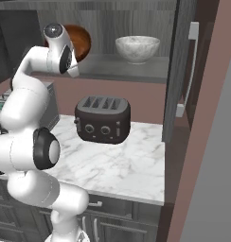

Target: Open the cabinet. Pick the bowls from the counter and place them in the cabinet. Then close the cabinet.

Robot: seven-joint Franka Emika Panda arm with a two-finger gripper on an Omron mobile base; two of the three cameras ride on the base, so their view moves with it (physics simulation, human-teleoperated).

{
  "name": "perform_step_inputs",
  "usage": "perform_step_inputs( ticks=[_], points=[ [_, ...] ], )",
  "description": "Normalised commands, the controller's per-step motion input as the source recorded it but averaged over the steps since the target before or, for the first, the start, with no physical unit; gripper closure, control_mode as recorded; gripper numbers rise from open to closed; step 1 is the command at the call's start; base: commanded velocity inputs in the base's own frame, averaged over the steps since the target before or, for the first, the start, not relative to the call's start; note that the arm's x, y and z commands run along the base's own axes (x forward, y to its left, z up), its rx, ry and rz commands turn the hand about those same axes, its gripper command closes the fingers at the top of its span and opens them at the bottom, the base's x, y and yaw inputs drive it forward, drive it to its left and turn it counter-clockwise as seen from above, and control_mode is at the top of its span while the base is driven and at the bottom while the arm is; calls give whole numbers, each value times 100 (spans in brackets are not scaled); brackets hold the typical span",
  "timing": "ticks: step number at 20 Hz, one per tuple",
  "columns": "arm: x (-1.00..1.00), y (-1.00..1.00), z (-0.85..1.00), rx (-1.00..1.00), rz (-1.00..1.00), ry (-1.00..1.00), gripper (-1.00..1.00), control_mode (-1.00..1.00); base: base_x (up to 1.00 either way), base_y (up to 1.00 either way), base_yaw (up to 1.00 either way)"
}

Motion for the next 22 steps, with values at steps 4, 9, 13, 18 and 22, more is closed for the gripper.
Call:
perform_step_inputs(
  ticks=[4,9,13,18,22],
  points=[
    [0,0,0,1,0,-10,-100,-100,0,0,0],
    [0,0,1,1,0,-7,-100,-100,0,0,0],
    [-8,0,0,1,0,-5,-100,-100,0,0,0],
    [-19,0,6,0,0,-8,-100,-100,0,0,0],
    [-10,0,46,0,1,-9,-100,-100,0,0,0]
  ],
)
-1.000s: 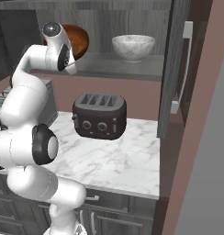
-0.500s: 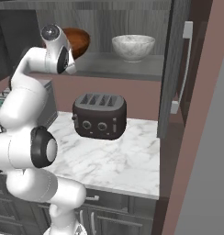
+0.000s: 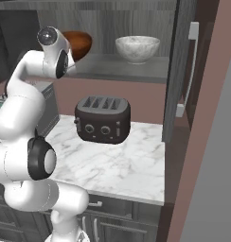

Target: Open the cabinet. Pick the bowls from the counter and place them in the cabinet. Then close the cabinet.

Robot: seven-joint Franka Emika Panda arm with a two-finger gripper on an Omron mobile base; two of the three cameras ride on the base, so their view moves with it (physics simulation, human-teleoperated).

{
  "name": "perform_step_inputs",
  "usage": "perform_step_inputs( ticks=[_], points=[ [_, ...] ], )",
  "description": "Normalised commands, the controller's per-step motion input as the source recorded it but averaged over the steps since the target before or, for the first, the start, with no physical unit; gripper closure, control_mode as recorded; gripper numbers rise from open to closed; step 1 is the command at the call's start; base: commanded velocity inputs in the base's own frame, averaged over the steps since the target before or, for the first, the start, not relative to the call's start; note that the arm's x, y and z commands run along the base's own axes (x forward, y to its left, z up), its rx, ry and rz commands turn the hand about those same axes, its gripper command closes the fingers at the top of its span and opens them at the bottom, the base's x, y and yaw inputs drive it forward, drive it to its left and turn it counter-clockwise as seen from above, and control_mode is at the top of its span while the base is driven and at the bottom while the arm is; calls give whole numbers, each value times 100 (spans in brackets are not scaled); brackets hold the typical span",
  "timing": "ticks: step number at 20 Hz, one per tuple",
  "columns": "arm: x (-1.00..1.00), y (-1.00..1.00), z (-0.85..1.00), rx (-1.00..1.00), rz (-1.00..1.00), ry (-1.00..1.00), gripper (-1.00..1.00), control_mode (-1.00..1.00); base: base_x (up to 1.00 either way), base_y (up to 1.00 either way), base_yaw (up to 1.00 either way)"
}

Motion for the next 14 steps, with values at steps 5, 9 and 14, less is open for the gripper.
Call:
perform_step_inputs(
  ticks=[5,9,14],
  points=[
    [-3,0,60,0,2,-8,-100,-100,0,0,0],
    [-25,-1,16,0,1,-1,-100,-100,0,0,0],
    [-61,-17,0,3,0,-1,-100,-100,0,0,0]
  ],
)
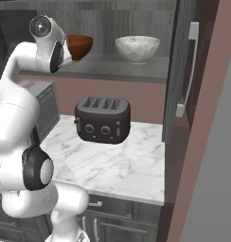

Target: Open the cabinet. Pick the bowls from the counter and place them in the cabinet. Then close the cabinet.

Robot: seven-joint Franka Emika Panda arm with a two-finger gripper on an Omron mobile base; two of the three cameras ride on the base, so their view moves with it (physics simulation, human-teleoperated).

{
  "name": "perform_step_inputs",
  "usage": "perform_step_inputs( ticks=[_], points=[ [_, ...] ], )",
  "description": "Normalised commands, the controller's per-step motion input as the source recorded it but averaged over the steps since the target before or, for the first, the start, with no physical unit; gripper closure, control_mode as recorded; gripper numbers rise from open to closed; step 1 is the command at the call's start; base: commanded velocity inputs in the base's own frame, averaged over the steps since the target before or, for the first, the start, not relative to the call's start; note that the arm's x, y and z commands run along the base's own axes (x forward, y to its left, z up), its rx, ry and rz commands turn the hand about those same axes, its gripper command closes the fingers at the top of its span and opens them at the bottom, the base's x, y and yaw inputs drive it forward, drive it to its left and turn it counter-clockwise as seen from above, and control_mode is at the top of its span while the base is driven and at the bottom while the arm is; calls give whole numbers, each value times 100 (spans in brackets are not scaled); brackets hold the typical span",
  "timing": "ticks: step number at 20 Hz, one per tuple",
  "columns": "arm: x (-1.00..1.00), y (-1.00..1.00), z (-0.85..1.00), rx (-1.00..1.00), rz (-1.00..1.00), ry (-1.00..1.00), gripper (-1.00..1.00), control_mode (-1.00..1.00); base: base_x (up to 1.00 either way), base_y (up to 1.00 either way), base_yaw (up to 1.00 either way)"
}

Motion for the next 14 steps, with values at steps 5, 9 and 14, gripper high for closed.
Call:
perform_step_inputs(
  ticks=[5,9,14],
  points=[
    [-70,-20,0,3,0,-2,-100,-100,0,0,0],
    [-76,-24,0,3,0,0,-100,-100,0,0,0],
    [-79,-26,0,2,0,0,-100,-100,0,0,0]
  ],
)
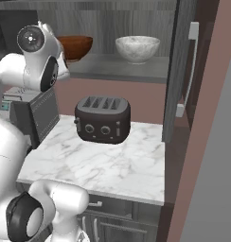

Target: Open the cabinet. Pick the bowls from the counter and place them in the cabinet. Then close the cabinet.

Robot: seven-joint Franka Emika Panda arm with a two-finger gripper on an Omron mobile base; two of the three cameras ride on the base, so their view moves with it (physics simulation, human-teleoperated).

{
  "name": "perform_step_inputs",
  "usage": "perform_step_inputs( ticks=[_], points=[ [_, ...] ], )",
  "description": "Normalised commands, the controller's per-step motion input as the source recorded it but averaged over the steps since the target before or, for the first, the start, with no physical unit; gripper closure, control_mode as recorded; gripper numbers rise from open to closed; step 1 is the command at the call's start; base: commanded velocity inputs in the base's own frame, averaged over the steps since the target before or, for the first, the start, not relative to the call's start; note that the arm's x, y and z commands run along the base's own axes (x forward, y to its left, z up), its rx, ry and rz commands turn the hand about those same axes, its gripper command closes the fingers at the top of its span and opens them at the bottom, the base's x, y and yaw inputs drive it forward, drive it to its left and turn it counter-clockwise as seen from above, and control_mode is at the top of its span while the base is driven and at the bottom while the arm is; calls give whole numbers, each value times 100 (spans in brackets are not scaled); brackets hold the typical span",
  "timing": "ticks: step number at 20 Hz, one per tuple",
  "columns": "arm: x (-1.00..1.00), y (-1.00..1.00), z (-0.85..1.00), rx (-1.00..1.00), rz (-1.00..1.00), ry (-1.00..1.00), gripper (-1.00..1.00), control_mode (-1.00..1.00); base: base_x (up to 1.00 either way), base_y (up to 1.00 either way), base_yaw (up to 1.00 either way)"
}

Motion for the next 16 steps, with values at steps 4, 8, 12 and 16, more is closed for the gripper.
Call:
perform_step_inputs(
  ticks=[4,8,12,16],
  points=[
    [-75,-23,2,1,0,0,-100,-100,0,0,0],
    [-62,-23,0,0,0,0,-100,-100,0,0,0],
    [-46,-21,0,0,-6,0,-100,-100,0,0,0],
    [-32,-17,0,0,-10,0,-100,-100,0,0,0]
  ],
)
